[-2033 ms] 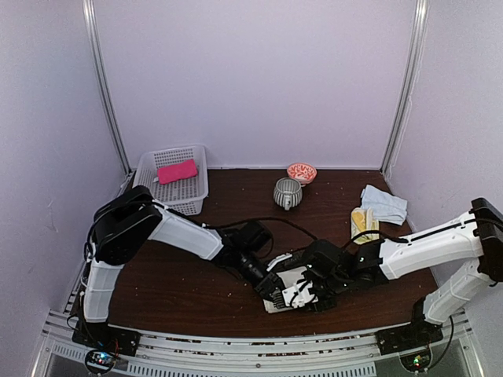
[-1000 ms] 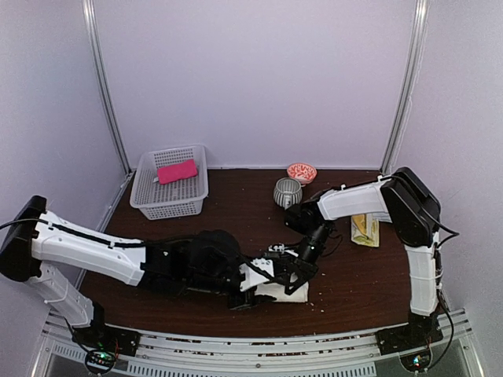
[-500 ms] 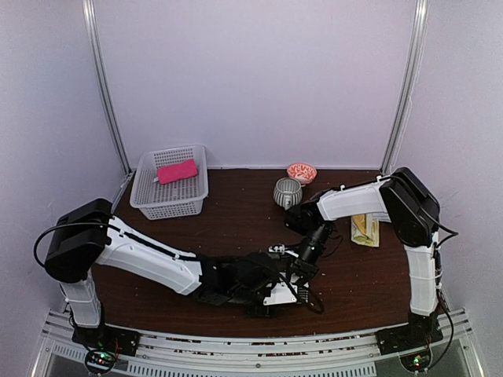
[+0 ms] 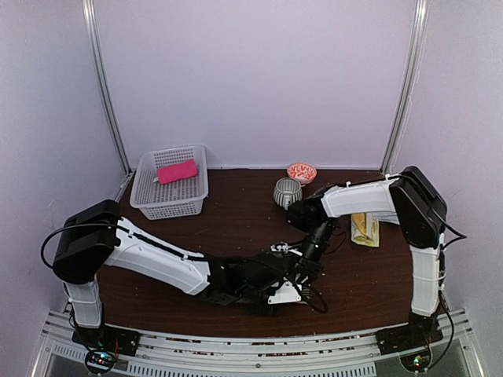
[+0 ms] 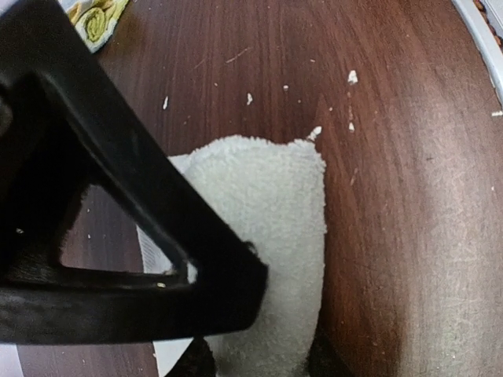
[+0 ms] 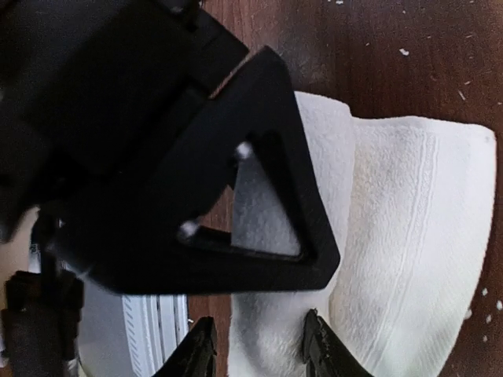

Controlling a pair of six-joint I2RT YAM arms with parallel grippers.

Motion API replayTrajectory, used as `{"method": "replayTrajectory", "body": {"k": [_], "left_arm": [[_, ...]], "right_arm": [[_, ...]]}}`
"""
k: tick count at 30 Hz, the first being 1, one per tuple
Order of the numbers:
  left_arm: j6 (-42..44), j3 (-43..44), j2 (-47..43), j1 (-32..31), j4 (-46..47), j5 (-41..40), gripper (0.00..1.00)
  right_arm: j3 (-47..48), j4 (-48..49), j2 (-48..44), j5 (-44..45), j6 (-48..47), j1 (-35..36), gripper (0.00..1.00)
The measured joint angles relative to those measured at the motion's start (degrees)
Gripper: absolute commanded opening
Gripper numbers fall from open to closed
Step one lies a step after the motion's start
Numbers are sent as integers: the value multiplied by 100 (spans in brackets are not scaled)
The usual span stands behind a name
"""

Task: Roll the towels
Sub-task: Roll the towel at the center of the board.

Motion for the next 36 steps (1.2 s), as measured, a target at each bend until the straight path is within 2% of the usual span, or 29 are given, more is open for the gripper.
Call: {"method": "replayTrajectory", "body": {"k": [3, 8, 14, 21, 27, 32, 36], "left_arm": [[-105, 26, 0, 0, -61, 39, 27], [-302, 39, 0, 0, -170, 131, 26], [-518, 181, 0, -2, -457, 216, 25], [-664, 579, 0, -74, -1222, 396, 25], [-857, 796, 37, -79, -1578, 734, 24], [-1143, 1062, 345, -22, -1655, 1019, 24], [-1399, 1080, 385, 129, -1574, 1460, 24]], "right_arm": [[-133, -11, -496, 190, 81, -72, 38], [-374, 186, -1095, 542, 490, -444, 26], [-896, 730, -911, 1364, 997, -415, 18], [-787, 1056, -560, 1921, 1375, 0, 15], [-531, 1056, -398, 1930, 1521, 46, 17], [-505, 1036, -424, 1897, 1528, 0, 29], [-302, 962, -678, 1897, 1508, -398, 35]]}}
